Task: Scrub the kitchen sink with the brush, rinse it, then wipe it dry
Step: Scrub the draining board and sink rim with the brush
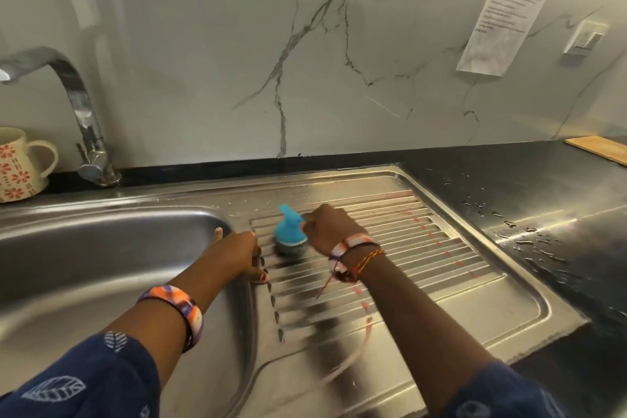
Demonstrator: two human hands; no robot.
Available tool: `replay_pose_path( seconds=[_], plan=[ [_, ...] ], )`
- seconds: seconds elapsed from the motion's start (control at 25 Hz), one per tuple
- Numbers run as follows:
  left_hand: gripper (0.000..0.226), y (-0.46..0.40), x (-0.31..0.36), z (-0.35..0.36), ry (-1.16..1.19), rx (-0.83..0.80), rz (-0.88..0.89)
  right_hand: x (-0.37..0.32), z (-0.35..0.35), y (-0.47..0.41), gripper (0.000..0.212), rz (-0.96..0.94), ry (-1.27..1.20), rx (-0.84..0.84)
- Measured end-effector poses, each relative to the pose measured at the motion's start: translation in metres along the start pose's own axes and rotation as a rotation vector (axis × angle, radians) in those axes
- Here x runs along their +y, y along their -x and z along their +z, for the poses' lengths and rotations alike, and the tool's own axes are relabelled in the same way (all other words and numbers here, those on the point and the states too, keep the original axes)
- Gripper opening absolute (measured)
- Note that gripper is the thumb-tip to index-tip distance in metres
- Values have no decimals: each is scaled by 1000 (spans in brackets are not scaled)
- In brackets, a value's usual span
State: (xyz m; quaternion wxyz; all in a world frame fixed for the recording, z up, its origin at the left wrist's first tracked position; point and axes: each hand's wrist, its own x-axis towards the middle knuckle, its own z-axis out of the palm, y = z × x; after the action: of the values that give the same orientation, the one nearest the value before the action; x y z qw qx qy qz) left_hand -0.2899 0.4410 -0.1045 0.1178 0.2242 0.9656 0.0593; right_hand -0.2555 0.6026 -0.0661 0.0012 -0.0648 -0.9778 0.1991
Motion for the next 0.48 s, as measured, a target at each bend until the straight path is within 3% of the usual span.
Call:
replay_pose_path(
  seconds=[0.08, 0.24, 0.32, 0.48],
  plan=[
    [22, 4, -1, 0, -6, -4, 18, 29, -23, -6, 35, 124, 58, 74],
    [35, 8, -2, 0, 82, -15, 20, 104, -69, -6, 34, 423, 229, 156],
    [35, 10, -2, -2, 125, -14, 26, 103, -67, -3, 34, 380, 238, 97],
    [26, 9, -2, -3, 154, -11, 25, 33, -19, 15, 33, 59, -7, -15]
  ],
)
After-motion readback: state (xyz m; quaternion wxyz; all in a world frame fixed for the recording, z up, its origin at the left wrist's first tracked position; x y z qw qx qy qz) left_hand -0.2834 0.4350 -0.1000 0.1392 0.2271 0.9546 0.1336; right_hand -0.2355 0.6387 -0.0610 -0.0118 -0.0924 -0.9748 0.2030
